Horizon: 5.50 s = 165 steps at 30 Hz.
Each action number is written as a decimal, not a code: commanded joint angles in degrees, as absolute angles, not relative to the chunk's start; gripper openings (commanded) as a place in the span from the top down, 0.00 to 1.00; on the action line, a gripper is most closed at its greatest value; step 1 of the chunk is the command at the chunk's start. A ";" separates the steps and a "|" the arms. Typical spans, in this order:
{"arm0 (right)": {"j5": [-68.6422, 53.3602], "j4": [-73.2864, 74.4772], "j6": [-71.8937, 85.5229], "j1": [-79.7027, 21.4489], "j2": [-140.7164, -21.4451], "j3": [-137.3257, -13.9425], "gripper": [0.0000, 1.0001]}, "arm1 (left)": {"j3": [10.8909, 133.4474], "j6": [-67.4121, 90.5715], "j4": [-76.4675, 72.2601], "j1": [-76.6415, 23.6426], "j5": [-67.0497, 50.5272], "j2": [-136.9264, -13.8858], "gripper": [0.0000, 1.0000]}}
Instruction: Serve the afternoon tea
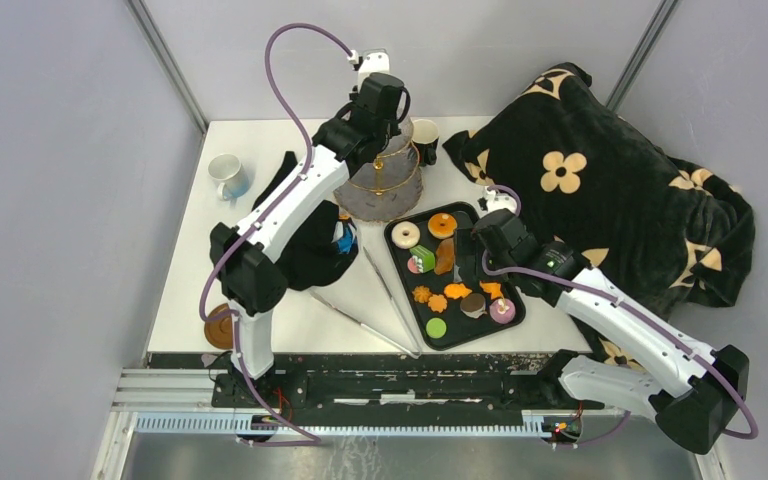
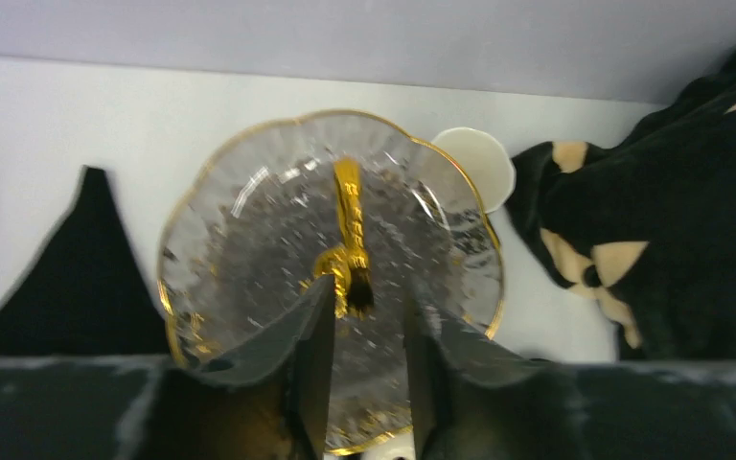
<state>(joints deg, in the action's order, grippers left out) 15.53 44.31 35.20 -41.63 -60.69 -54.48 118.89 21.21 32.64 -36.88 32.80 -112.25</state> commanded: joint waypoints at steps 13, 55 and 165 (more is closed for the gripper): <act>16.34 33.71 38.01 -59.67 -70.33 -57.23 0.05 | 110.45 19.80 36.91 -37.45 36.57 -98.01 0.20; 20.02 23.22 42.34 -68.72 -90.63 -57.95 0.39 | 60.55 27.88 24.94 -18.75 12.13 -93.52 0.41; 30.19 -0.97 28.55 -72.96 -99.82 -50.85 0.07 | 68.55 24.00 37.79 -20.57 2.11 -65.90 0.01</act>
<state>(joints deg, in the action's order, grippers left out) 28.05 2.70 27.62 -73.32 -101.32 -52.80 67.85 24.64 39.31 -20.71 2.48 -66.02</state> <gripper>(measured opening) 0.862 0.992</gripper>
